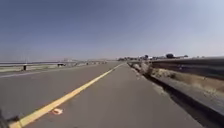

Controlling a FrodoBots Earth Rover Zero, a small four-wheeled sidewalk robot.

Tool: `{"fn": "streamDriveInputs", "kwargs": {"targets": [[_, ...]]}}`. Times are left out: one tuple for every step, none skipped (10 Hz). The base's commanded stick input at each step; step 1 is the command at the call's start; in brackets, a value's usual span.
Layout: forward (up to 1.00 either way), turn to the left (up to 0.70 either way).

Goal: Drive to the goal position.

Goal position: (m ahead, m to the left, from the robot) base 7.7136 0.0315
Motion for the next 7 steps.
{"fn": "streamDriveInputs", "kwargs": {"targets": [[0.50, -0.20], [0.50, 0.00], [0.50, 0.00], [0.50, 0.00], [0.50, 0.00], [0.50, 0.00], [0.50, 0.00]]}}
